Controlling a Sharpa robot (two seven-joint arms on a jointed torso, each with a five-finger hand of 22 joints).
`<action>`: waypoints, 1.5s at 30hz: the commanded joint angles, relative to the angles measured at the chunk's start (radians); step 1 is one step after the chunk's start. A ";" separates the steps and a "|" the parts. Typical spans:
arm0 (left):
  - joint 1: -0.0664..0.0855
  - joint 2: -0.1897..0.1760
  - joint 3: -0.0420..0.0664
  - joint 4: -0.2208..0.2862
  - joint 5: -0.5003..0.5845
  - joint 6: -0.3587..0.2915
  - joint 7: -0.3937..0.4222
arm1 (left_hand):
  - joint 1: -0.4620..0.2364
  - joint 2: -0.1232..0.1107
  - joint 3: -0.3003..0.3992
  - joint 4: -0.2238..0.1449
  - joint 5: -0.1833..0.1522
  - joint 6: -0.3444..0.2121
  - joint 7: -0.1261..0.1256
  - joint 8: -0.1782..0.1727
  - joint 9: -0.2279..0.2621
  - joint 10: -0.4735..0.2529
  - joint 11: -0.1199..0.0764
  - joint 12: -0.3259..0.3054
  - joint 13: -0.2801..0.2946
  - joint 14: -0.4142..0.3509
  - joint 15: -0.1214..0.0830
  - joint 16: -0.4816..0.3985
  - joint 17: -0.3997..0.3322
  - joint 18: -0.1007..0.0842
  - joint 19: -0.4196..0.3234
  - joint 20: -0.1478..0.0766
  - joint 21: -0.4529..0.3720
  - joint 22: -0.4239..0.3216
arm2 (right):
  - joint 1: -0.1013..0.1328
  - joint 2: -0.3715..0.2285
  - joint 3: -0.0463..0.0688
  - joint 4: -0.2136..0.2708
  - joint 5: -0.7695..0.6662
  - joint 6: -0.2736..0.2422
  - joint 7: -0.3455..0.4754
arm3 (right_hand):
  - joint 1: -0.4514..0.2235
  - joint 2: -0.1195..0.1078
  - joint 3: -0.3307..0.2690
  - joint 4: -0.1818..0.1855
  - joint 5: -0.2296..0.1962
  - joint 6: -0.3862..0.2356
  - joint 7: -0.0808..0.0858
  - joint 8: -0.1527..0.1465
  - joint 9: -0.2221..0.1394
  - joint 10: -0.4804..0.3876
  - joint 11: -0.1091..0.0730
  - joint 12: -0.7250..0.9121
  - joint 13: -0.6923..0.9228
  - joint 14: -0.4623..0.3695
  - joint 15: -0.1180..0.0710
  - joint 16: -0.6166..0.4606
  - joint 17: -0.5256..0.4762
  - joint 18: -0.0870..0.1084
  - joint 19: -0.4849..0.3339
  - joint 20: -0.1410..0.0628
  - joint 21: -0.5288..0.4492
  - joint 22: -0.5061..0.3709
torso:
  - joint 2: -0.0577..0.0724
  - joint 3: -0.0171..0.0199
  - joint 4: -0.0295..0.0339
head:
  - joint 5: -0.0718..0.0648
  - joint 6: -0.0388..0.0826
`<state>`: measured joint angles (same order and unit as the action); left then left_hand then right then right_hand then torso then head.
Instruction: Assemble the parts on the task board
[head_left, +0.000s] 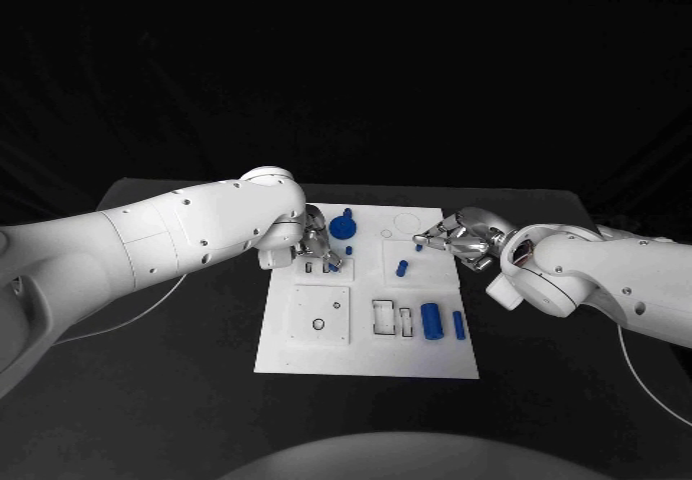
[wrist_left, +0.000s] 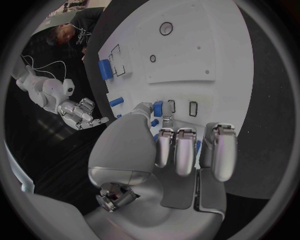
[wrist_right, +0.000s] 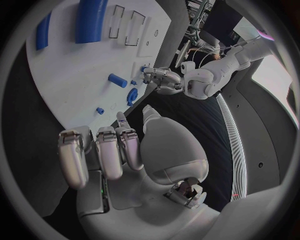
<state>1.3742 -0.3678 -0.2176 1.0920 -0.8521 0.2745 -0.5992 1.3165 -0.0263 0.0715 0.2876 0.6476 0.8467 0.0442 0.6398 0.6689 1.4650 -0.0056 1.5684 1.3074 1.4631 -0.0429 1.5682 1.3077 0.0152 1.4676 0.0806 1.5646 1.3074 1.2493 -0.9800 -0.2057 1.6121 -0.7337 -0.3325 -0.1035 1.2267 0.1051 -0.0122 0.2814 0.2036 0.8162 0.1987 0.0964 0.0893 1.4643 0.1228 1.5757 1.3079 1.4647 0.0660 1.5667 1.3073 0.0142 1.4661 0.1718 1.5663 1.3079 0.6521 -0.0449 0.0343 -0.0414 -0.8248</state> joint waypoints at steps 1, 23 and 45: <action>0.000 -0.004 0.001 0.007 0.008 -0.004 0.036 | 0.017 0.001 0.008 -0.001 0.008 0.003 -0.004 -0.006 0.004 0.106 -0.009 0.002 0.263 0.108 -0.007 0.003 0.263 -0.015 0.103 -0.008 0.006 0.263 | -0.002 -0.001 -0.001 -0.002 -0.013 0.015 -0.012 | 0.004 0.009 -0.002 -0.006 0.006 -0.005 0.000 0.007 0.002 0.106 0.005 -0.005 0.263 0.106 0.003 0.004 0.263 -0.014 0.105 0.004 0.004 0.263 | 0.000 -0.0001 0.0000 | -0.002 0.000; 0.036 -0.048 0.004 0.040 -0.012 0.089 -0.010 | 0.026 -0.008 0.020 0.004 0.010 0.026 -0.007 -0.007 0.013 0.106 -0.011 0.002 0.263 0.108 -0.010 0.003 0.263 -0.015 0.103 -0.010 0.006 0.263 | -0.008 0.001 -0.001 -0.010 -0.013 0.021 -0.018 | 0.005 0.010 -0.002 -0.006 0.008 -0.005 0.001 0.007 0.002 0.106 0.006 -0.005 0.263 0.106 0.003 0.004 0.263 -0.014 0.105 0.005 0.004 0.263 | 0.001 -0.0005 0.0006 | 0.003 -0.003; 0.036 -0.023 0.002 0.005 -0.018 0.118 -0.048 | 0.026 -0.009 0.024 0.003 0.009 0.026 -0.008 -0.015 0.013 0.106 -0.012 0.002 0.263 0.108 -0.011 0.003 0.263 -0.015 0.103 -0.011 0.006 0.263 | -0.009 0.003 -0.001 -0.008 -0.012 0.017 -0.016 | 0.005 0.010 -0.002 -0.006 0.008 -0.005 0.001 0.007 0.002 0.106 0.006 -0.005 0.263 0.106 0.003 0.004 0.263 -0.014 0.105 0.005 0.004 0.263 | 0.001 -0.0006 -0.0006 | 0.003 -0.007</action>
<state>1.4095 -0.3943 -0.2159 1.0968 -0.8664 0.3823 -0.6427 1.3380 -0.0305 0.0929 0.2909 0.6520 0.8542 0.0515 0.6269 0.6820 1.4649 -0.0127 1.5684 1.3080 1.4665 -0.0464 1.5682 1.3074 0.0150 1.4638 0.0771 1.5646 1.3073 1.2409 -0.9782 -0.2064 1.6026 -0.7367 -0.3264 -0.1193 1.2307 0.1090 -0.0122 0.2813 0.2073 0.8162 0.1987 0.1001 0.0898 1.4643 0.1228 1.5758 1.3080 1.4647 0.0660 1.5667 1.3079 0.0142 1.4661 0.1718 1.5663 1.3074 0.6525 -0.0451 0.0341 -0.0376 -0.8322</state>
